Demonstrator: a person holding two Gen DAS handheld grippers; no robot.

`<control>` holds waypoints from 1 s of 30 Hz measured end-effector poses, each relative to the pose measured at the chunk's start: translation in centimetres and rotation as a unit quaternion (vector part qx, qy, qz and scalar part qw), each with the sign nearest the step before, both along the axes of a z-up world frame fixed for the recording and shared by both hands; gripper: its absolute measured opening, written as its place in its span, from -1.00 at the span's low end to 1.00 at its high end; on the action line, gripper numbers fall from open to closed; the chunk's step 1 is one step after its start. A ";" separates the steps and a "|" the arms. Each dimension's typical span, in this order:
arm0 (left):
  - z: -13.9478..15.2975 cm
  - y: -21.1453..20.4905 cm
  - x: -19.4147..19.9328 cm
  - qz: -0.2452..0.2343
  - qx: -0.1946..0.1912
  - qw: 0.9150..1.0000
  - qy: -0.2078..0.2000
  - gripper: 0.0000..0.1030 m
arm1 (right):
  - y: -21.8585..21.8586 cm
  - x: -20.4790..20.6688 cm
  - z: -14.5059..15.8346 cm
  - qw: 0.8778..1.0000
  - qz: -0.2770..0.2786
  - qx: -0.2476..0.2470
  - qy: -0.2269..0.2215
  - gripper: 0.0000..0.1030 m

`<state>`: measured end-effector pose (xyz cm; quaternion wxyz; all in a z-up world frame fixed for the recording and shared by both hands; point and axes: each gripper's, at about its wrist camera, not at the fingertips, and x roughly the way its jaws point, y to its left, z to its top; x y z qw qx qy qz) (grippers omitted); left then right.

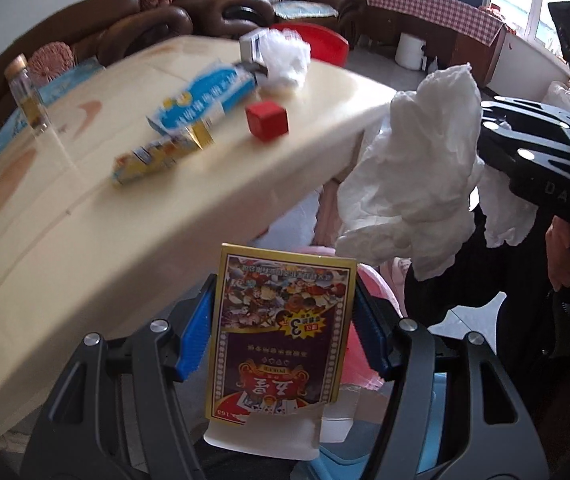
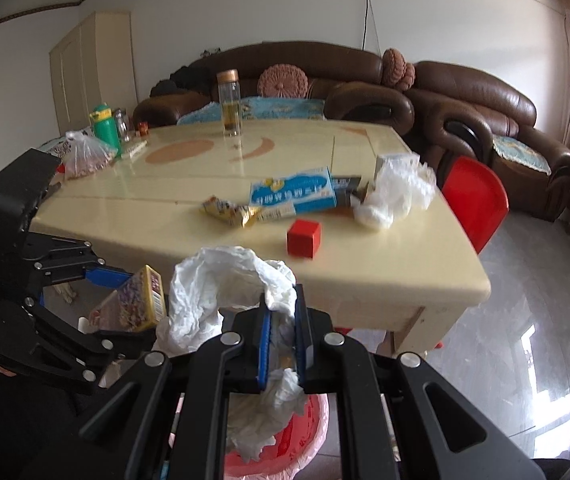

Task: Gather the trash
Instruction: 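Carry the card box and white bag down toward the pink trash bin, then open the left tool over the bin while the right tool releases the bag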

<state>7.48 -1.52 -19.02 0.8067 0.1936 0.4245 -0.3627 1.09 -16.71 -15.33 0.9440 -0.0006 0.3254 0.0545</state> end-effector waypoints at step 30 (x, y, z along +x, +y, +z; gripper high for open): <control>-13.1 -3.2 4.6 0.003 0.079 0.986 0.149 0.21 | 0.4 4.3 -13.3 0.983 0.032 -0.017 0.182 -0.80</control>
